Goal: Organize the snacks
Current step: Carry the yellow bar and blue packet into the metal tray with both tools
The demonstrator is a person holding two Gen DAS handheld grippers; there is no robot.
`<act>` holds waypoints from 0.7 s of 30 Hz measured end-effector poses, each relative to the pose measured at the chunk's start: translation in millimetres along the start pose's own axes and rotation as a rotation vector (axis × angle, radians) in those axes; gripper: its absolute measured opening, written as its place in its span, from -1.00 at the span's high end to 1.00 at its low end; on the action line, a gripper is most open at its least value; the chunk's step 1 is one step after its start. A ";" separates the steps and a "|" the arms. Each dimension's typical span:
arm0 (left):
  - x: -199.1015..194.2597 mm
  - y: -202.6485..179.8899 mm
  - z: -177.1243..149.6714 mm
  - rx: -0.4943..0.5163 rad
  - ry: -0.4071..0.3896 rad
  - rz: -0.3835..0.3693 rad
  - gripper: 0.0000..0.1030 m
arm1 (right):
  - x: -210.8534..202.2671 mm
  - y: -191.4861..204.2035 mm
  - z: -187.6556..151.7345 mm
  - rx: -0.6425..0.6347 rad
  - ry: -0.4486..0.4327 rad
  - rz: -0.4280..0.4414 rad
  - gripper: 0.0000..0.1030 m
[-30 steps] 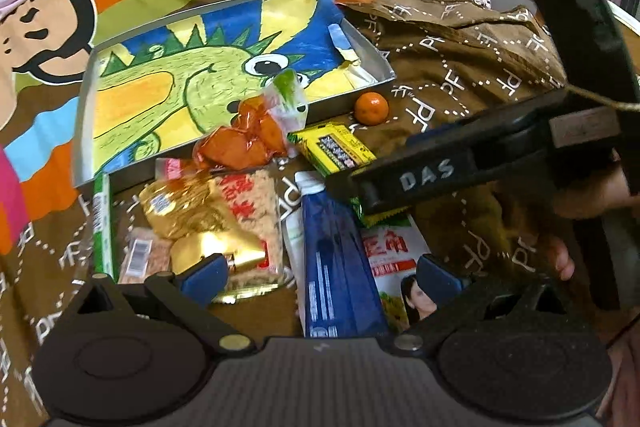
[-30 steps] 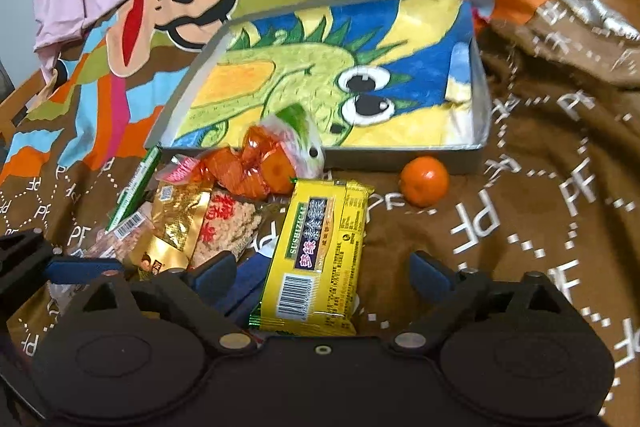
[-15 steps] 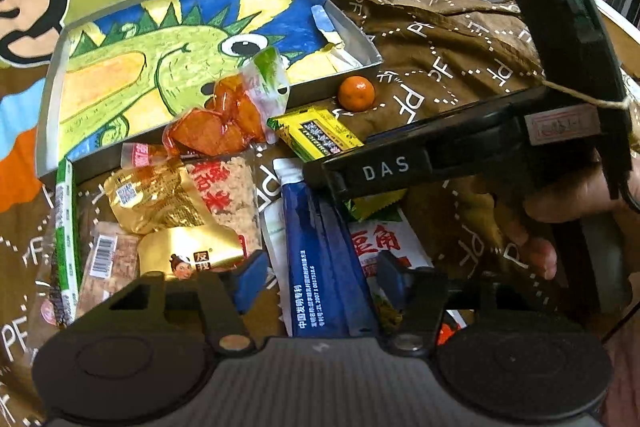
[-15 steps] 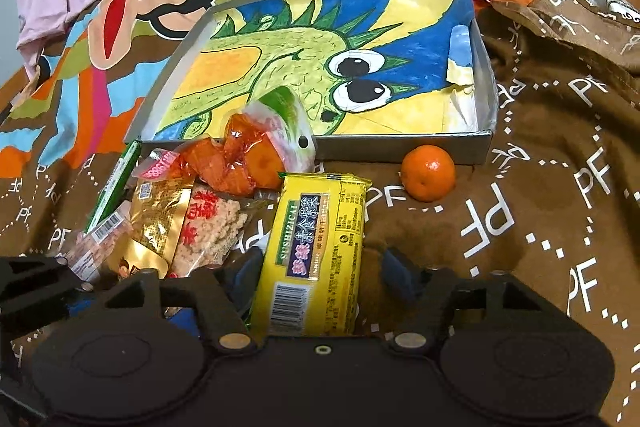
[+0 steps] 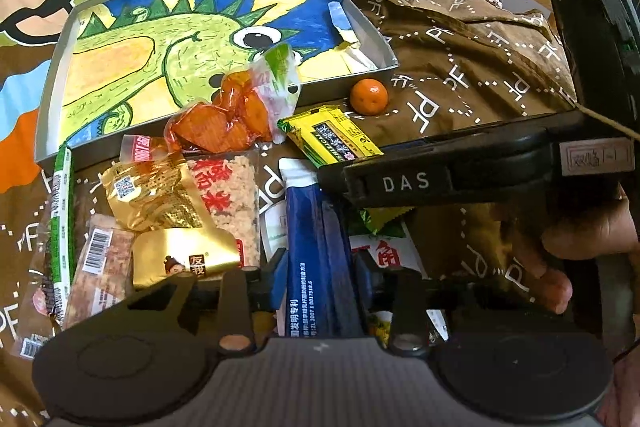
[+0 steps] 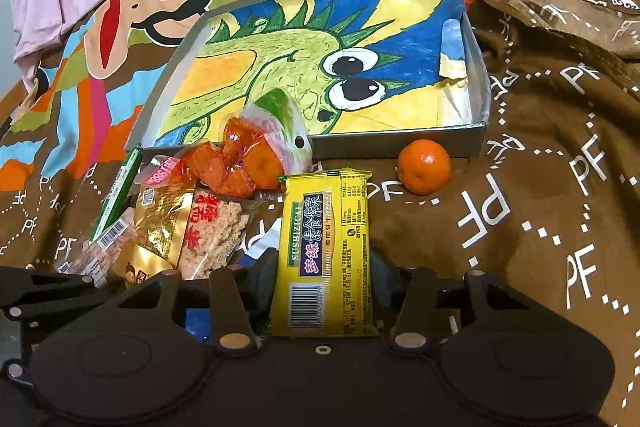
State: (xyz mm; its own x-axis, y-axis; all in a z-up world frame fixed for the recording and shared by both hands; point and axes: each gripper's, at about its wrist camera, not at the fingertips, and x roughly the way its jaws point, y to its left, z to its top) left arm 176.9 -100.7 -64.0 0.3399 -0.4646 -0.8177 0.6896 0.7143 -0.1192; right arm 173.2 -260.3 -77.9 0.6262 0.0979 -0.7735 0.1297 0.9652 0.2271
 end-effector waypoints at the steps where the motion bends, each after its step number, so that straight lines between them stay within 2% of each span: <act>1: -1.1 0.3 0.1 -0.004 0.003 0.002 0.28 | -1.3 0.5 -0.4 -0.002 0.000 0.001 0.03; 5: -7.3 2.5 1.2 -0.047 0.017 0.011 0.30 | -12.1 0.5 -2.2 0.008 -0.004 0.012 0.03; 10: -26.4 4.4 -0.6 -0.114 0.007 -0.018 0.30 | -33.2 2.1 -6.3 -0.013 -0.041 -0.002 0.03; 15: -50.4 4.1 -1.6 -0.157 -0.054 -0.045 0.30 | -50.6 1.5 -4.0 -0.038 -0.136 -0.025 0.03; 21: -58.8 12.7 4.2 -0.224 -0.167 0.026 0.30 | -57.8 -2.0 3.7 -0.041 -0.246 -0.037 0.03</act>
State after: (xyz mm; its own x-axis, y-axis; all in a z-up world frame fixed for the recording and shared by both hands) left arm 168.5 -66.6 -15.1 0.4692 -0.5112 -0.7200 0.5268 0.8164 -0.2363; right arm 139.5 -268.8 -31.5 0.7906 0.0051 -0.6123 0.1280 0.9765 0.1733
